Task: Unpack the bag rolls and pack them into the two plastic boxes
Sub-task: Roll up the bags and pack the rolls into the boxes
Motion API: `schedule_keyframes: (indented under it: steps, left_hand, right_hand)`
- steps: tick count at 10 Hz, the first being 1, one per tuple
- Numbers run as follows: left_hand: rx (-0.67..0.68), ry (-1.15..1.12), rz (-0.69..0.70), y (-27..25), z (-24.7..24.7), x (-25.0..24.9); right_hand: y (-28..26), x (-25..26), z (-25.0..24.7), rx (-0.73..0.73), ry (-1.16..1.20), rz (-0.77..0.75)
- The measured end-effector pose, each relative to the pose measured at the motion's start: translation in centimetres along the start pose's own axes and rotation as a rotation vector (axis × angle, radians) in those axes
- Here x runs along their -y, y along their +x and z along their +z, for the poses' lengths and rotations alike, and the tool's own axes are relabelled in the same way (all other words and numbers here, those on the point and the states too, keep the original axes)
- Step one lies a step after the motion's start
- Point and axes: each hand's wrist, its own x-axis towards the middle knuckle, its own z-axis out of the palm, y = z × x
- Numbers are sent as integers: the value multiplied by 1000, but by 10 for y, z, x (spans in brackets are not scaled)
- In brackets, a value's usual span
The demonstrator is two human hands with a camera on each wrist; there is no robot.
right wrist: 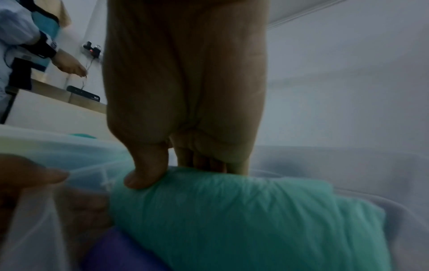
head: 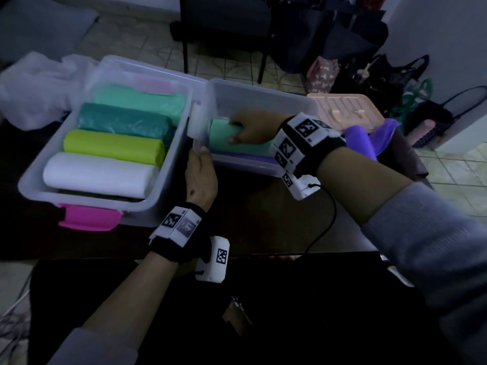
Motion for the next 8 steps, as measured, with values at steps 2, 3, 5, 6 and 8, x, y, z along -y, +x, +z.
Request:
schedule_keyframes:
  steps: [2, 3, 5, 6, 8]
  left_hand:
    - [2, -18, -9, -4, 0, -3]
    - [-23, 20, -20, -4, -2, -5]
    - [-124, 28, 25, -1, 1, -13]
    - [-134, 98, 164, 1, 1, -21]
    - [-46, 35, 21, -1, -1, -31]
  right_hand:
    - [7, -7, -3, -105, 38, 71]
    - [11, -6, 1, -157, 47, 92]
    - [11, -2, 12, -208, -13, 75]
    - [14, 1, 11, -187, 19, 81]
    - [18, 2, 11, -234, 32, 61]
